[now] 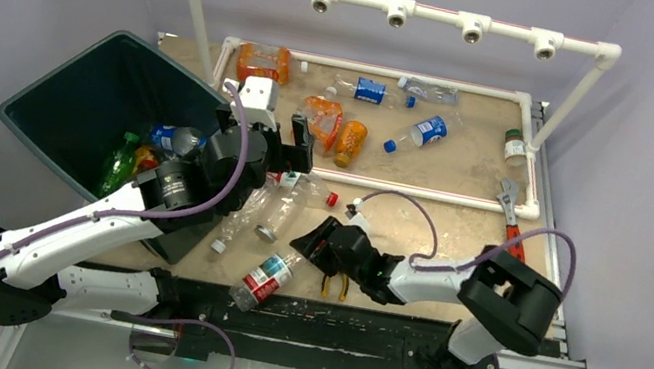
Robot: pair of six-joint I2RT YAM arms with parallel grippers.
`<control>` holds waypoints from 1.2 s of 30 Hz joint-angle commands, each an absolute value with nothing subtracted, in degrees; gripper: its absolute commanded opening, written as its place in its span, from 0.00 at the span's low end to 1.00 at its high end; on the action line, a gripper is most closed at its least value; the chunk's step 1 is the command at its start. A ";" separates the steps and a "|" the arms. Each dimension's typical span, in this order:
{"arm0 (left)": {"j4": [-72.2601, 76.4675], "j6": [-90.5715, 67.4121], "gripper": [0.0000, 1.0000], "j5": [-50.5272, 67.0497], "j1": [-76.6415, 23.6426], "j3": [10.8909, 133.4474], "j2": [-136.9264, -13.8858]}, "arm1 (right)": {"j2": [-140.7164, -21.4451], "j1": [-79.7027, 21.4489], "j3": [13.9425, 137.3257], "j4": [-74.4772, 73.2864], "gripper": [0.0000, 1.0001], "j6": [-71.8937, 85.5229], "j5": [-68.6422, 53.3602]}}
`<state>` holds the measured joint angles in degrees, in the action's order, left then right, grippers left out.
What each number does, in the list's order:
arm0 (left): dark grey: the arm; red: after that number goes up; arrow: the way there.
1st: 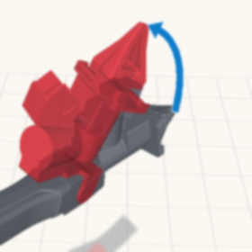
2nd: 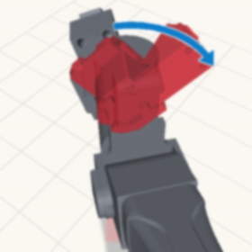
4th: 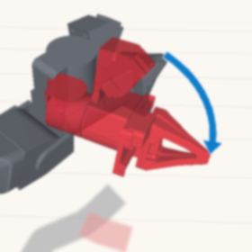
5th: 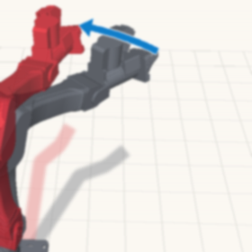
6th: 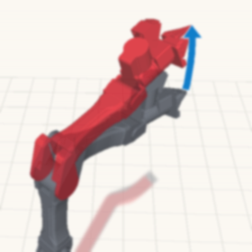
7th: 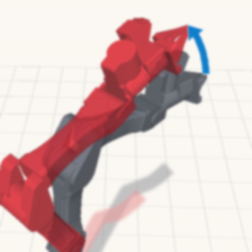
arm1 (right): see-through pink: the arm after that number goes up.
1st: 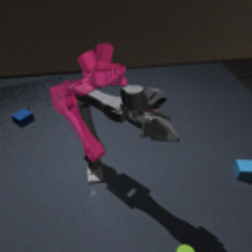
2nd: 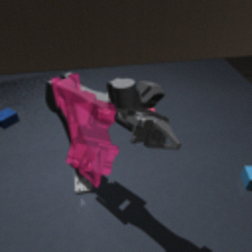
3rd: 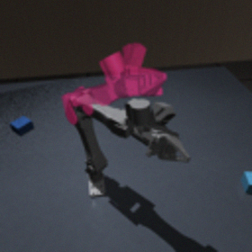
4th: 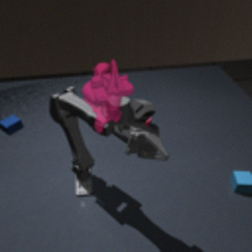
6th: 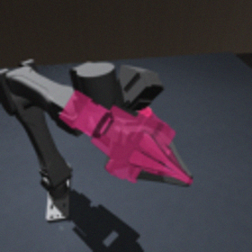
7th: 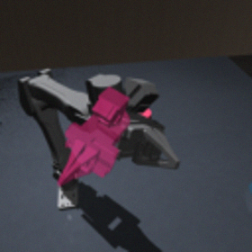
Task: Put the plastic bottles in the bin
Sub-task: Pick up the plastic bottle from the corner of the board.
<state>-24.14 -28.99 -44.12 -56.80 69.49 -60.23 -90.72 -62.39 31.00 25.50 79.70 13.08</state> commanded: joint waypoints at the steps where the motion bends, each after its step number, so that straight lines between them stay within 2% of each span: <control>1: -22.24 -29.17 0.99 -43.41 -57.24 70.45 -59.06 | -79.50 -63.19 28.83 21.34 0.48 72.62 17.77; 5: -22.65 -27.37 0.99 -42.21 -57.26 73.72 -59.57 | -64.67 -63.28 26.96 12.96 0.43 65.25 21.90; 9: -22.15 -23.56 0.99 -38.56 -57.22 77.45 -60.35 | -47.95 -63.28 25.45 4.62 0.43 53.46 24.69; 12: -20.48 -19.28 0.99 -36.07 -57.13 79.01 -60.56 | -41.53 -63.20 26.77 -2.00 0.42 44.42 24.07; 16: -17.25 -14.19 0.99 -30.07 -57.16 78.59 -60.21 | -39.56 -63.24 31.28 -8.46 0.39 35.94 25.17; 21: -15.08 -7.47 0.99 -8.73 -57.13 77.81 -60.82 | -35.04 -63.19 36.33 -11.79 0.39 26.98 23.06; 24: -15.97 -5.85 0.99 0.04 -57.13 78.56 -62.34 | -31.54 -63.19 39.10 -12.60 0.40 23.82 21.28; 32: -16.60 -8.38 0.99 17.16 -57.22 72.36 -67.97 | -23.61 -63.19 39.91 -11.71 0.40 23.38 16.77; 36: -12.76 -6.98 0.99 20.08 -57.22 66.40 -64.95 | -24.88 -63.19 43.11 -13.55 0.40 21.75 16.10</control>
